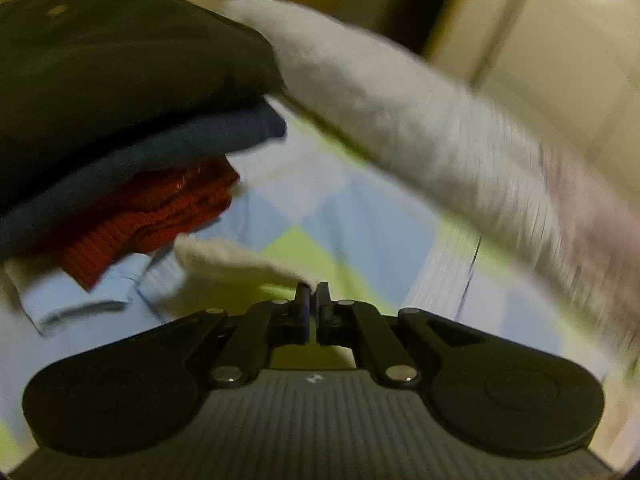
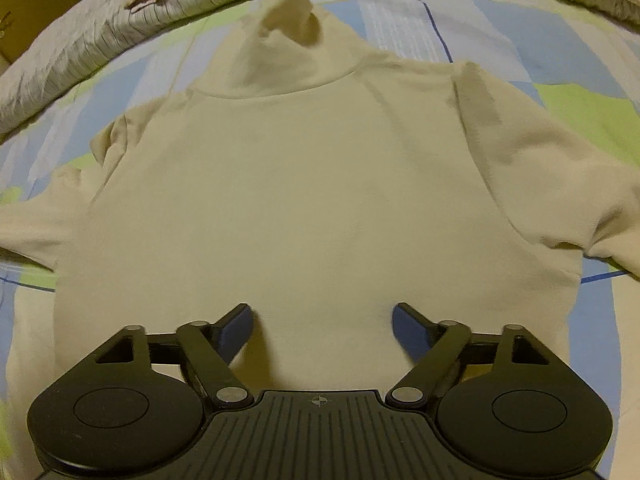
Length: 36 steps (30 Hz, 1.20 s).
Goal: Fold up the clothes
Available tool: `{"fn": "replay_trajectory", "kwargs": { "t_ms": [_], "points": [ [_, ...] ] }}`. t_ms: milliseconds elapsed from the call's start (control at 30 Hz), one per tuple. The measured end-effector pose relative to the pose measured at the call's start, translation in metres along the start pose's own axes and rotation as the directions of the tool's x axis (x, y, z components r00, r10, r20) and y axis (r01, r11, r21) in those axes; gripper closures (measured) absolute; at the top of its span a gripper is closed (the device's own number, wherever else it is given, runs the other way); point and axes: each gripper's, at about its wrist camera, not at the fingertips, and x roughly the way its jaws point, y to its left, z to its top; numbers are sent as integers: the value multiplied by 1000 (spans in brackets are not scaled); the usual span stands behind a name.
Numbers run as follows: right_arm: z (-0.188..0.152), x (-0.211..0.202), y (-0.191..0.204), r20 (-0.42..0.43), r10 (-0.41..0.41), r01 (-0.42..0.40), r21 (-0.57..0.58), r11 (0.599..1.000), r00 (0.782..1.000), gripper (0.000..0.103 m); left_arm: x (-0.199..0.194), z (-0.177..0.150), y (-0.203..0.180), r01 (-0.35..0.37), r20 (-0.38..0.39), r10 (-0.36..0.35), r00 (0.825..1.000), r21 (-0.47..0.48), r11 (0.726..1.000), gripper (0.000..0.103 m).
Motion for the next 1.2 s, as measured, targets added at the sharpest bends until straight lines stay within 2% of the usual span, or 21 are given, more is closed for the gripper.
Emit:
{"fn": "replay_trajectory", "kwargs": {
  "t_ms": [67, 133, 267, 333, 400, 467, 500, 533, 600, 667, 733, 800, 833, 900, 967, 1000, 1033, 1067, 1133, 1167, 1200],
  "points": [
    [0, 5, 8, -6, -28, 28, -15, 999, 1000, 8, 18, -16, 2, -40, -69, 48, 996, 109, 993, 102],
    [0, 10, 19, -17, -68, 67, -54, 996, 998, 4, 30, -37, 15, -57, -118, 67, 991, 85, 995, 96],
    [1, 13, 20, -19, -81, 80, -43, 996, 997, 3, 18, -48, 35, -51, -65, 44, 997, -98, 994, 95],
    [0, 12, 19, -16, -81, 80, -41, 996, 997, 3, 14, -45, 45, -47, -40, 40, 998, -182, 982, 86],
    [0, 12, 20, -11, -88, 88, -40, 995, 996, 3, 20, -39, 57, -46, -32, 39, 999, -292, 955, 77],
    [-1, 13, 21, -4, -99, 98, -31, 995, 995, 3, 27, -35, 68, -24, -10, 22, 1000, -400, 916, 79],
    [-1, 12, 21, 0, -102, 102, -26, 994, 995, 3, 27, -32, 69, -25, -3, 26, 1000, -393, 919, 97],
    [-2, 12, 22, 5, -104, 104, -25, 994, 995, 3, 25, -30, 65, -38, 1, 41, 999, -344, 938, 102],
    [-3, 11, 23, 13, -108, 108, -22, 994, 994, 3, 19, -27, 59, -66, 13, 71, 997, -240, 969, 102],
    [-4, 11, 23, 20, -109, 110, -18, 994, 994, 3, 11, -31, 55, -106, 29, 110, 993, -120, 987, 101],
    [-5, 11, 23, 30, -111, 111, -9, 994, 993, 3, 16, -37, 54, -173, 2, 173, 985, -19, 985, 93],
    [-7, 13, 23, 47, -111, 111, 3, 994, 993, 0, 18, -40, 49, -209, 13, 209, 978, 38, 977, 91],
    [-8, 13, 23, 56, -113, 113, 4, 994, 992, 0, 15, -40, 41, -241, 23, 240, 970, 66, 968, 86],
    [-12, 10, 24, 79, -119, 118, 5, 993, 990, 0, 2, -42, 26, -323, 55, 319, 946, 90, 942, 80],
    [-18, 0, 25, 124, -143, 140, 27, 990, 982, 3, -19, -48, 16, -380, 76, 376, 923, 57, 923, 76],
    [-22, -8, 25, 155, -155, 151, 36, 988, 976, 4, -30, -52, 13, -374, 69, 372, 926, 28, 927, 76],
    [-31, -18, 25, 197, -162, 157, 41, 987, 967, 4, -41, -58, 9, -349, 50, 349, 936, 0, 937, 77],
    [-41, -26, 23, 225, -159, 153, 47, 987, 961, 4, -53, -67, 4, -293, 14, 293, 956, -29, 956, 78],
    [-62, -33, 11, 215, -142, 129, 70, 989, 966, 5, -68, -89, -17, -158, -76, 154, 985, -54, 986, 80],
    [-74, -34, 2, 199, -127, 113, 80, 990, 972, 13, -75, -101, -29, -85, -125, 77, 989, -64, 994, 80],
    [-85, -38, -6, 190, -109, 95, 80, 992, 976, 19, -81, -113, -44, -19, -165, 7, 986, -72, 997, 81]
  ]
}}
